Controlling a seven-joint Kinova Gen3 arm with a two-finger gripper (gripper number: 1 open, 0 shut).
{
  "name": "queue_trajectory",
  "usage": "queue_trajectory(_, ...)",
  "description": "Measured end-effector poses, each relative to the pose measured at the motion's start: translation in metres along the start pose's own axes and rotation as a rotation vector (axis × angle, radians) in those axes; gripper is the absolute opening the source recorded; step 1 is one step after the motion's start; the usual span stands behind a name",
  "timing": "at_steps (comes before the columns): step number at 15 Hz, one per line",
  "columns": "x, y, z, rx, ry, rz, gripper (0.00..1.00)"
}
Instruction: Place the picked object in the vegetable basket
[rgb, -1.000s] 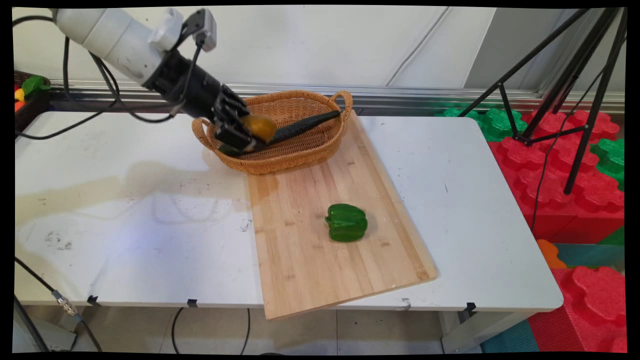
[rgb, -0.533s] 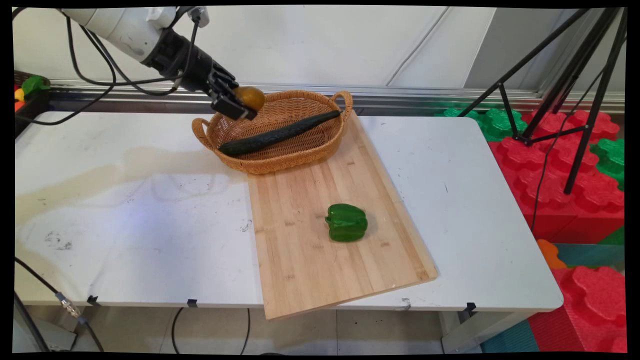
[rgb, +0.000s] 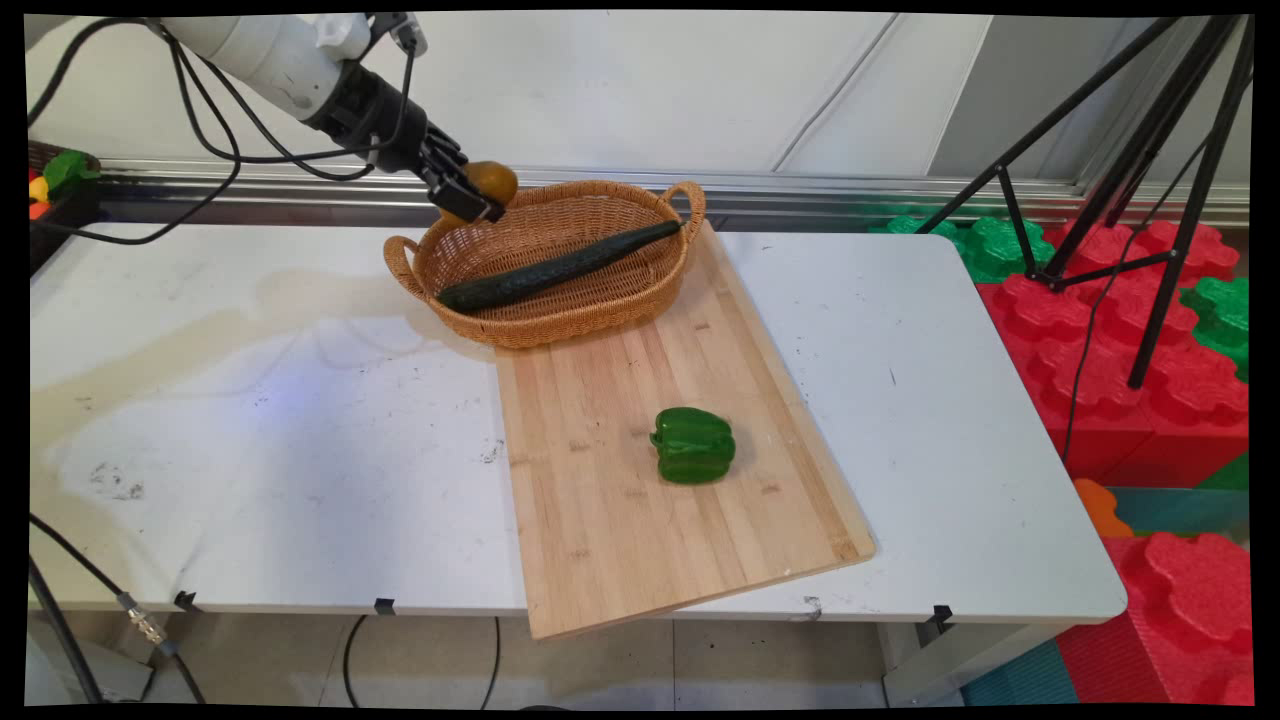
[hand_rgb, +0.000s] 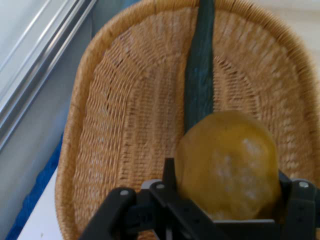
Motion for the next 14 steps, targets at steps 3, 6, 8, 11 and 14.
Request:
queue_trajectory(3, -0.011, -0.016, 0.021, -0.003, -0.042, -0.005, 0.0)
queue_trajectory(6, -0.019, -0.029, 0.045, -0.002, -0.075, -0.022, 0.0)
queue_trajectory(8, -0.022, -0.034, 0.057, 0.004, -0.085, -0.033, 0.0)
queue_trajectory(11, -0.025, -0.042, 0.076, 0.006, -0.101, -0.046, 0.0)
queue_trajectory(14, -0.029, -0.047, 0.088, 0.004, -0.114, -0.049, 1.0)
